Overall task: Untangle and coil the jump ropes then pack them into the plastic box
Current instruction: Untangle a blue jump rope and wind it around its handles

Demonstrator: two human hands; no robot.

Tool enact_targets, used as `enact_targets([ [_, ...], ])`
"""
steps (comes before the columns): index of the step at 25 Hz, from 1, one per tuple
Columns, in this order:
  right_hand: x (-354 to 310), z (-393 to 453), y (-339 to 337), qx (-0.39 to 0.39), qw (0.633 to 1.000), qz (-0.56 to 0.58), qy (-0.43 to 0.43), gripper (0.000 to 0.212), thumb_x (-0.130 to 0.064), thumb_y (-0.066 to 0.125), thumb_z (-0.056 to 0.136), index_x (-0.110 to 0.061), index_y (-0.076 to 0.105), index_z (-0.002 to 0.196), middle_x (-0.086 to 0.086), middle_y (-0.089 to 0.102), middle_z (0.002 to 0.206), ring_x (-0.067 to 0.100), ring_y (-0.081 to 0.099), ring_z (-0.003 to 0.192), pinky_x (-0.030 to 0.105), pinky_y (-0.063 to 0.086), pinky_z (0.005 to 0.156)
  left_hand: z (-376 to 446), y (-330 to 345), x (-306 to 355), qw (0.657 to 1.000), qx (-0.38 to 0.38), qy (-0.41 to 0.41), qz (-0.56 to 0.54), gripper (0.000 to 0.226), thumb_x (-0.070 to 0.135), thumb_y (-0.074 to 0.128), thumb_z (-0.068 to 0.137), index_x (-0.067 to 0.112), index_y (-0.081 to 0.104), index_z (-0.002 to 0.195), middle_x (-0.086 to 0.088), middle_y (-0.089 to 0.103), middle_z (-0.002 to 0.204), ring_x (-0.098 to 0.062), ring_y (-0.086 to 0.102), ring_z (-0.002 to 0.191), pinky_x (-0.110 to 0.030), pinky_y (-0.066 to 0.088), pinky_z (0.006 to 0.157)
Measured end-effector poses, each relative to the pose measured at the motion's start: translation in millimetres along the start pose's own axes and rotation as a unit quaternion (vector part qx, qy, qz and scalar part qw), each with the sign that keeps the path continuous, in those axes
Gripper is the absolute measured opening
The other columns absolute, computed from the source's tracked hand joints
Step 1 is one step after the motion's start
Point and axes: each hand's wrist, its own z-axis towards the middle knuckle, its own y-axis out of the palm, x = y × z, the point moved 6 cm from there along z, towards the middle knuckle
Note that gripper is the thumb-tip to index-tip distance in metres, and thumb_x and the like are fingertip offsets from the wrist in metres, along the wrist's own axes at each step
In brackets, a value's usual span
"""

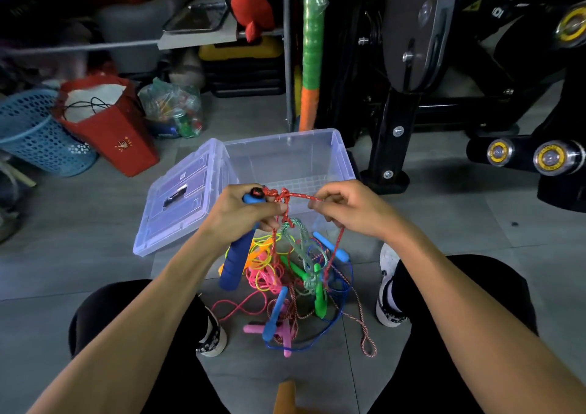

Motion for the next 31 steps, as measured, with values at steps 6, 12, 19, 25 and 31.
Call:
enact_targets([
  [6, -33.1, -13.0, 13.0, -0.024, 0.995, 0.073, -0.070, 0.032, -0.010, 0.051, 0.099, -0.029, 0.061, 0.123, 0.000, 0.065, 0.067, 0.015, 0.048, 0.050, 0.027, 0.042, 0.052, -12.3, 3.0, 12.1, 0.999, -0.042, 0.018, -0.009, 0.017, -0.008, 0.068, 0.082, -0.018, 0.061, 0.092, -0.024, 0.071, 0.075, -0.025, 0.072, 0.065, -0.026, 0.058, 0.064],
  [12, -40.7, -10.1, 20.2, -0.017, 0.994, 0.071, -0.081, 0.020, -0.006, 0.053, 0.098, -0.025, 0.060, 0.098, 0.006, 0.067, 0.077, 0.021, 0.062, 0.052, 0.031, 0.050, 0.055, -19.0, 11.0, 17.2, 0.994, -0.088, 0.014, -0.069, 0.004, -0.009, 0.063, 0.083, -0.004, 0.064, 0.083, -0.017, 0.072, 0.073, -0.026, 0.073, 0.068, -0.028, 0.059, 0.065],
  [19, -25.7, -10.0, 11.4, -0.011, 0.999, 0.014, -0.050, 0.024, -0.012, 0.064, 0.091, -0.001, 0.052, 0.073, 0.013, 0.059, 0.068, 0.013, 0.057, 0.055, 0.030, 0.046, 0.058, -6.9, -15.3, 1.5, 0.940, 0.146, -0.057, -0.303, 0.013, -0.001, 0.051, 0.087, 0.002, 0.059, 0.077, -0.008, 0.068, 0.065, -0.018, 0.066, 0.053, -0.023, 0.054, 0.051],
  [25, -3.8, -2.8, -12.6, 0.151, 0.986, -0.065, -0.025, 0.039, -0.044, 0.062, 0.089, -0.013, 0.053, 0.068, 0.017, 0.059, 0.062, 0.022, 0.059, 0.054, 0.033, 0.050, 0.056, -11.2, -38.4, 14.6, 0.960, 0.150, 0.019, -0.236, 0.019, 0.000, 0.051, 0.088, 0.004, 0.062, 0.072, -0.009, 0.069, 0.067, -0.020, 0.066, 0.055, -0.025, 0.054, 0.054],
  [31, -25.5, 7.6, 30.3, 0.060, 0.993, -0.023, -0.102, 0.022, -0.026, 0.068, 0.090, -0.023, 0.069, 0.111, -0.004, 0.067, 0.106, 0.006, 0.062, 0.101, 0.027, 0.049, 0.089, -17.3, -20.0, 25.1, 0.991, 0.036, 0.099, -0.082, 0.014, -0.005, 0.054, 0.090, -0.001, 0.062, 0.079, -0.016, 0.071, 0.077, -0.028, 0.067, 0.062, -0.036, 0.058, 0.065],
])
